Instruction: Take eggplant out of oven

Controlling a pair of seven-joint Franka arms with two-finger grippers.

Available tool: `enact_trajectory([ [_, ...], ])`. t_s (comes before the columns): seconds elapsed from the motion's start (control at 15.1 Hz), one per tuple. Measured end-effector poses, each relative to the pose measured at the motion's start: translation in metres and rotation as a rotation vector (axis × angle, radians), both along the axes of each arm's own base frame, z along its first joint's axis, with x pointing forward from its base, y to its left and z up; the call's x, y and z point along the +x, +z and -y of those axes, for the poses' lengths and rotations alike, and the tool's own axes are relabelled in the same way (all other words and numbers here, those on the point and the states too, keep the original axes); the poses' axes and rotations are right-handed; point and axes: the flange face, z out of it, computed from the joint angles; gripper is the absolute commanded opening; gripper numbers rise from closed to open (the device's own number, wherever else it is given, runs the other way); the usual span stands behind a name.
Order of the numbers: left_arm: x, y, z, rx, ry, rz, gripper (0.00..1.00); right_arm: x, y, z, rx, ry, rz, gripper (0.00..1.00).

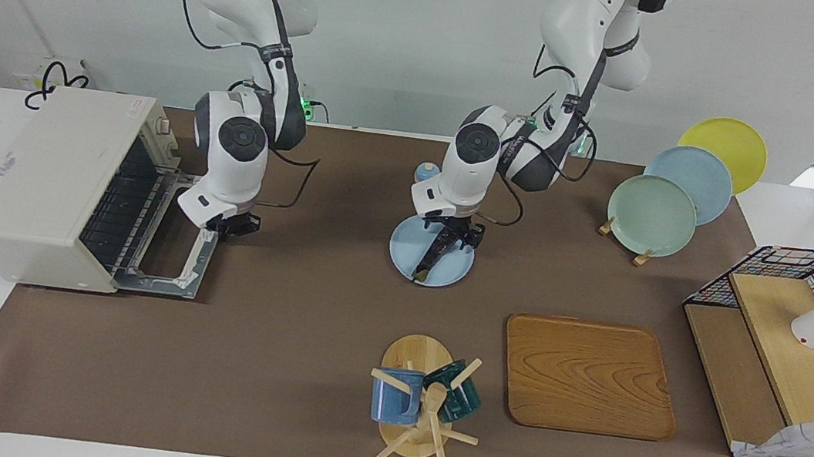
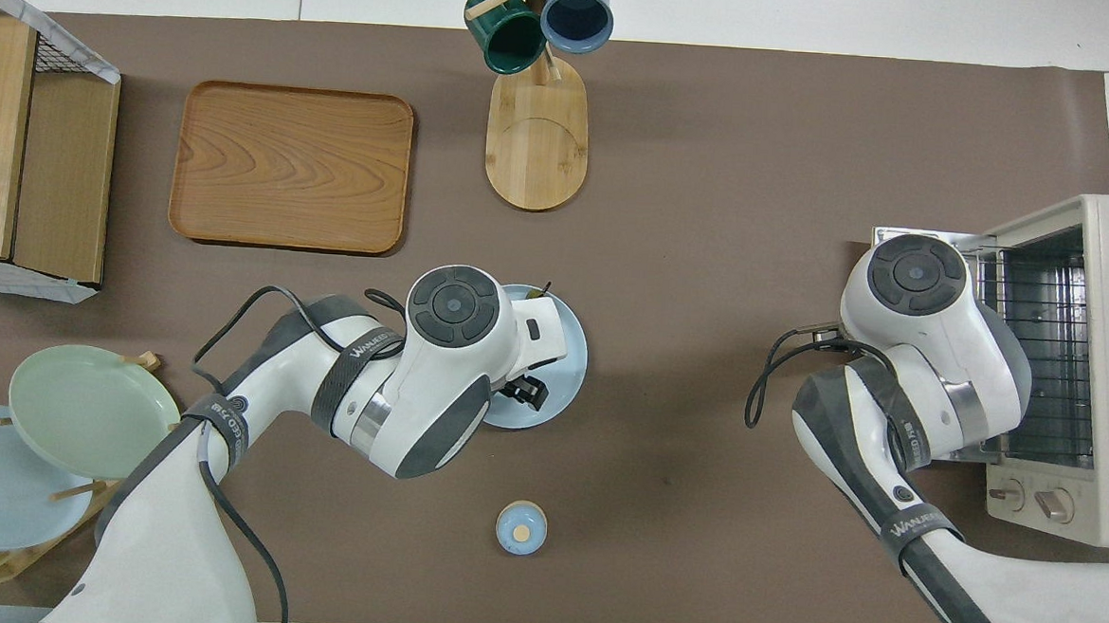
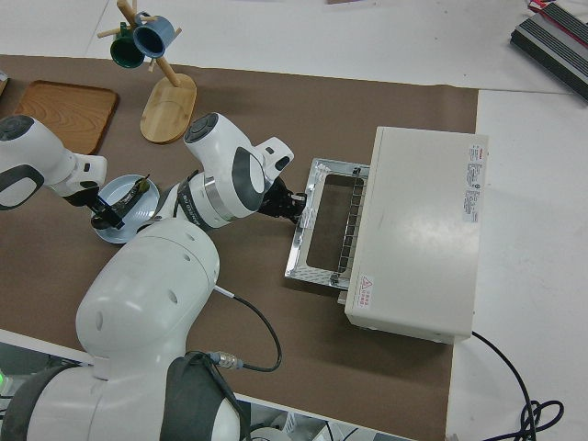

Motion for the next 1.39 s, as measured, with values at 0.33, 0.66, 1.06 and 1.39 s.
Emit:
enact_trajectory([
  [0.33, 0.0, 0.001, 0.0, -0.014, 0.035, -0.01, 0.0, 0.002, 0.07, 0.033, 0.044, 0.034, 0.019, 0.0],
  [0.66, 0.016, 0.02, -0.001, -0.057, 0.093, -0.011, 0.0, 0.002, 0.13, 0.097, 0.052, 0.009, 0.005, 0.0],
  [1.06, 0.118, 0.126, -0.108, -0.071, 0.3, -0.021, 0.0, 0.004, 0.156, 0.148, 0.118, -0.056, -0.037, 0.0],
  [1.39, 0.17, 0.122, -0.225, -0.076, 0.487, -0.012, 0.0, 0.01, 0.24, 0.129, 0.165, -0.081, -0.058, 0.0],
])
